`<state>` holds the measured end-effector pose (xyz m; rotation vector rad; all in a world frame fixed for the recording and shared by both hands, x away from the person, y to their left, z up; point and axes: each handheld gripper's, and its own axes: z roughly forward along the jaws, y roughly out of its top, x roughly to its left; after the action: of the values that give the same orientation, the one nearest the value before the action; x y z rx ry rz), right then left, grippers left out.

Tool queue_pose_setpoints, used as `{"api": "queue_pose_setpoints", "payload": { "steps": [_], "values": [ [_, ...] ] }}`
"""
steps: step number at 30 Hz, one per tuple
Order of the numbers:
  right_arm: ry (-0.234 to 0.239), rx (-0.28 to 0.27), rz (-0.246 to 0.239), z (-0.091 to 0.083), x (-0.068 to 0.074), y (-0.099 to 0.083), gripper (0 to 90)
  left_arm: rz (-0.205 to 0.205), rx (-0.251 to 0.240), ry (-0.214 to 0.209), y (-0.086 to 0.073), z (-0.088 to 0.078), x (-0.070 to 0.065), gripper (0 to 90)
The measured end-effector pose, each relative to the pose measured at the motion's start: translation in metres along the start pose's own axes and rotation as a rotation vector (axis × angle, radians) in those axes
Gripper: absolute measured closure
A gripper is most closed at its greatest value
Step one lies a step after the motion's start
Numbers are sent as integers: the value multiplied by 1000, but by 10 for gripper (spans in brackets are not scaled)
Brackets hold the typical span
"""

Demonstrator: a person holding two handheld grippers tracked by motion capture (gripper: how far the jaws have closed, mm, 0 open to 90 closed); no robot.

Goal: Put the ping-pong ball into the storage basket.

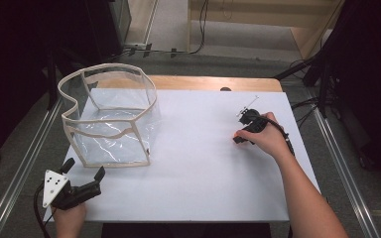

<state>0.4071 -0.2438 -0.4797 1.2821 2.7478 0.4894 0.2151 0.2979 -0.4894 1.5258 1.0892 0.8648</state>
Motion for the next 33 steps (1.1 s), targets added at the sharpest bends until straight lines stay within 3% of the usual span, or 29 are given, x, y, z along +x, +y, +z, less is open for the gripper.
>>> {"api": "queue_pose_setpoints", "payload": {
  "steps": [7, 22, 33],
  "values": [
    [19, -3, 10, 0, -2, 0, 478, 0, -1, 0, 0, 0, 0, 0],
    [18, -30, -7, -8, 0, 3, 478, 1, -1, 0, 0, 0, 0, 0],
    [22, -33, -32, -14, 8, 12, 478, 1, -1, -1, 0, 0, 0, 0]
  ]
}}
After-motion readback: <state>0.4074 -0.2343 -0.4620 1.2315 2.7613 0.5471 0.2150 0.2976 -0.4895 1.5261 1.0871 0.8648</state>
